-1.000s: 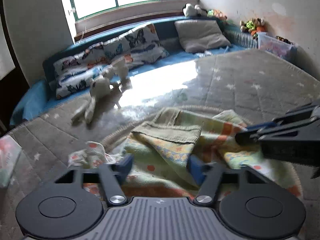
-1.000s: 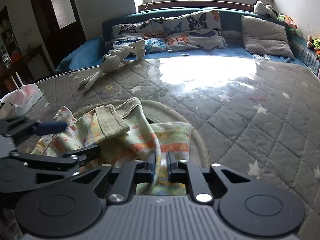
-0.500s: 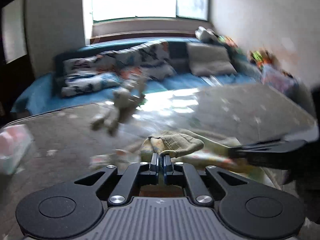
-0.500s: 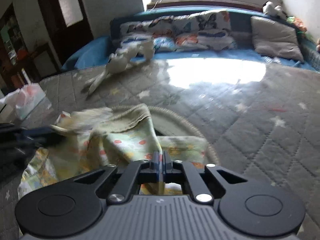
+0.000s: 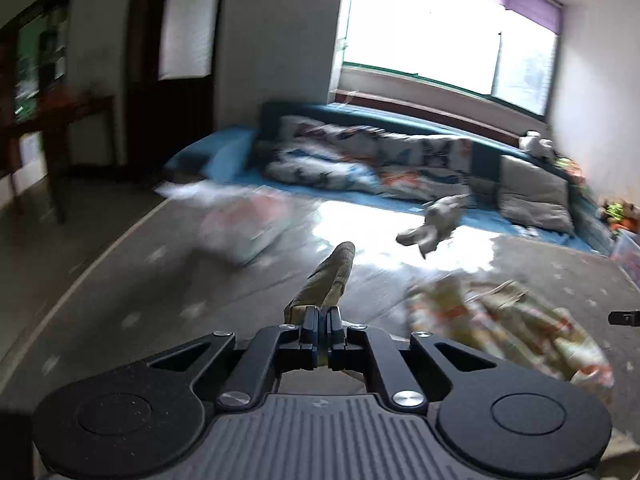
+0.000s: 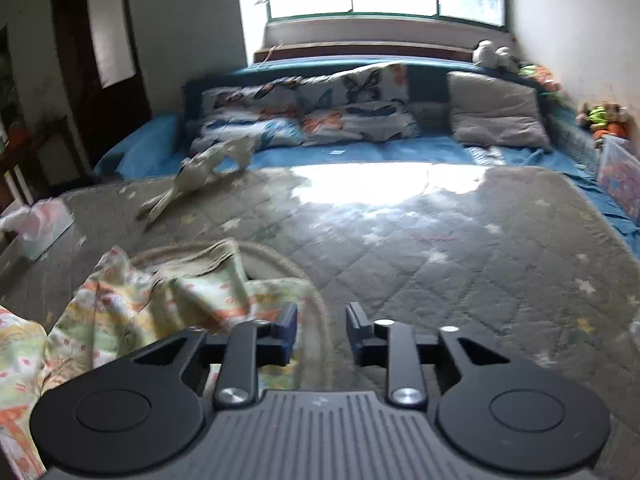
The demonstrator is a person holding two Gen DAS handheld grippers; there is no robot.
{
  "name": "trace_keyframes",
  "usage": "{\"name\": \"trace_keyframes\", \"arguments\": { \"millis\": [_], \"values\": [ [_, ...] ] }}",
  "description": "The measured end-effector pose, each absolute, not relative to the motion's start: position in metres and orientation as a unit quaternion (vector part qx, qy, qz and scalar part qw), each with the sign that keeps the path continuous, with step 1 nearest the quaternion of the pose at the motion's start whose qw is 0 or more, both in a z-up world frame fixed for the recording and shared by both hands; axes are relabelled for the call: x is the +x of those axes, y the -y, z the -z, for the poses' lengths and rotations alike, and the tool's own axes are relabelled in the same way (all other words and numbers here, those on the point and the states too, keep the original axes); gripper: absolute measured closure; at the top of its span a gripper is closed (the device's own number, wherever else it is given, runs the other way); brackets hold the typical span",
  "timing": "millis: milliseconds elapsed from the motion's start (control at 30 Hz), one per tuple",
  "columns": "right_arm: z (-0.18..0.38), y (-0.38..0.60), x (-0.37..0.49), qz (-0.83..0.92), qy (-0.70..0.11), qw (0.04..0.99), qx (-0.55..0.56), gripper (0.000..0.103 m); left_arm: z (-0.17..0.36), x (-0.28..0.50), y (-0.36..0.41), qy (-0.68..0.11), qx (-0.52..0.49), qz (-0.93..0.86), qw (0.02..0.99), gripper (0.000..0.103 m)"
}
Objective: Fold clothes
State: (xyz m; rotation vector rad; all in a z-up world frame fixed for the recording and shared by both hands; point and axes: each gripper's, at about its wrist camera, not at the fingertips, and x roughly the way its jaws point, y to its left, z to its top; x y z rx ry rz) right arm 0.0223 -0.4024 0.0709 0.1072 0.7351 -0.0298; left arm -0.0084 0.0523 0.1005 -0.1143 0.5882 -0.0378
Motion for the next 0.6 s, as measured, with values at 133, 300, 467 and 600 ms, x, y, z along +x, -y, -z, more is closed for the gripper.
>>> {"name": "trace_keyframes", "arguments": {
  "millis": [133,300,467,600],
  "values": [
    [-0.056,0.385,0.050,-0.014,-0.374,0.926,0.050,0.075,-0.086,-0.025,-0.079,-0.312,-0.073,-0.021,0.947,0.099],
    [-0.035,0.366,0.094,-0.033,-0.393,0.918,0.032,0.071,-0.066,-0.033,-0.097,-0.339,-0.076,-0.065,0.936,0.100],
    [-0.014,0.355,0.122,-0.048,-0.412,0.910,0.020,0.071,-0.053,-0.036,-0.103,-0.360,-0.072,-0.086,0.926,0.100],
    [-0.010,0.350,0.124,-0.064,-0.417,0.906,0.026,0.095,-0.049,-0.035,-0.104,-0.365,-0.070,-0.090,0.924,0.099]
  ]
}}
